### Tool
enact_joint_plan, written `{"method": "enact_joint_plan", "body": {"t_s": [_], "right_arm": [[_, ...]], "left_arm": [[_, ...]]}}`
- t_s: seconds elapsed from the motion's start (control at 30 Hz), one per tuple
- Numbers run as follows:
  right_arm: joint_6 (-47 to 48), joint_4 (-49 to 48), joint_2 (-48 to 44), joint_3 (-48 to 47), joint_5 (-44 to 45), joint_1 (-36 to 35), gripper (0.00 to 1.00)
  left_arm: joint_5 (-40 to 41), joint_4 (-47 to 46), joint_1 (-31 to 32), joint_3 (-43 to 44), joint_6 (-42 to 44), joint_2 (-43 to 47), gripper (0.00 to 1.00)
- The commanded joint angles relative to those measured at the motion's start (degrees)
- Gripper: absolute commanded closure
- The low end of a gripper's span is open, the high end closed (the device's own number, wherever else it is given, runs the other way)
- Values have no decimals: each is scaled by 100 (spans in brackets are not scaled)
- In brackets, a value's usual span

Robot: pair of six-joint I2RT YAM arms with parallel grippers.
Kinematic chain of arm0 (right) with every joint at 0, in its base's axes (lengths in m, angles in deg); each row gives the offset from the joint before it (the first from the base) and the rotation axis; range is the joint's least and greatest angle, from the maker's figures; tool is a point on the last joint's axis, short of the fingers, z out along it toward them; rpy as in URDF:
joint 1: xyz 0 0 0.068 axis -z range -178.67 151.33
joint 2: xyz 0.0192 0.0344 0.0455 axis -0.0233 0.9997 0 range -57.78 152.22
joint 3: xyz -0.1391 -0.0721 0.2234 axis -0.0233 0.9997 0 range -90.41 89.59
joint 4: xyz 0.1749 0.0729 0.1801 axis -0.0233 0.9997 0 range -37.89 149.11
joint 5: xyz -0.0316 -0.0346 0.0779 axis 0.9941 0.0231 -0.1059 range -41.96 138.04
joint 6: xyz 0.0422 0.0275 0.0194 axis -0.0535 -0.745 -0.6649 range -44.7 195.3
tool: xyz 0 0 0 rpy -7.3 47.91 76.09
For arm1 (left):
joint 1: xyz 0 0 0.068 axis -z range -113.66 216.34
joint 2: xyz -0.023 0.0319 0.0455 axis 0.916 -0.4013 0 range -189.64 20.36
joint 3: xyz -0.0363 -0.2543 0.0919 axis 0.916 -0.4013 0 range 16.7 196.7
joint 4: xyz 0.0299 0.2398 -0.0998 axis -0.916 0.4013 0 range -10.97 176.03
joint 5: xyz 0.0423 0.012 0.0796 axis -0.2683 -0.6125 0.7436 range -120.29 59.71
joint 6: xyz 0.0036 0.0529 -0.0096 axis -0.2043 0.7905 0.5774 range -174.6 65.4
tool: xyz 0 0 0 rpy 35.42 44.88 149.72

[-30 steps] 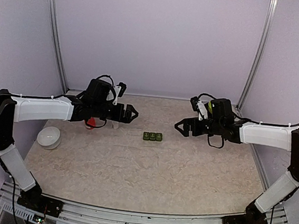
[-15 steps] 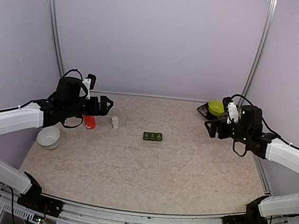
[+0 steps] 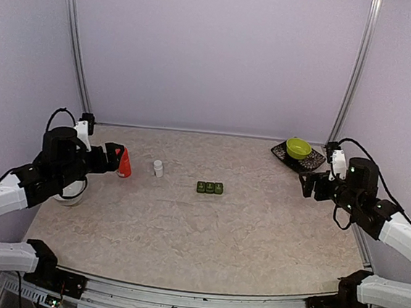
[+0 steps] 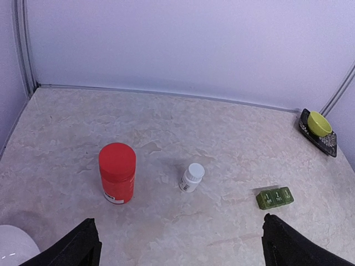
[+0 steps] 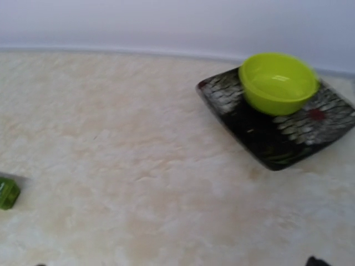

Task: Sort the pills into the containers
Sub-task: Reset both arms

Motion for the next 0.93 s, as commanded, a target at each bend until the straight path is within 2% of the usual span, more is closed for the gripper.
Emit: {"method": "enact_joint_plan", "body": {"t_s": [0.0,0.1,0.4,0.6,0.73,0.9], "right_arm": [[-81,-102,-876,476,572,41,0],[-96,-251,-1409,841,732,41,0],[250,-525,-2500,1546,458,38,0],[301,-539,-3117,1690,650,41,0],[289,-531,-3161,1697,678,41,0],[244,-566,-2856,1650,695,41,0]], "left_arm": [[284,-200,-40,-473,31,721,1],[356,-241,-36,-773,56,1061,1],[514,-192,-36,-1156,53,1384,1],[615,-463,-36,-1515,95,2219,1],[553,-514,-35,-1641,157,2557,1],[535,-392,-35,-1592,102,2482,1]]}}
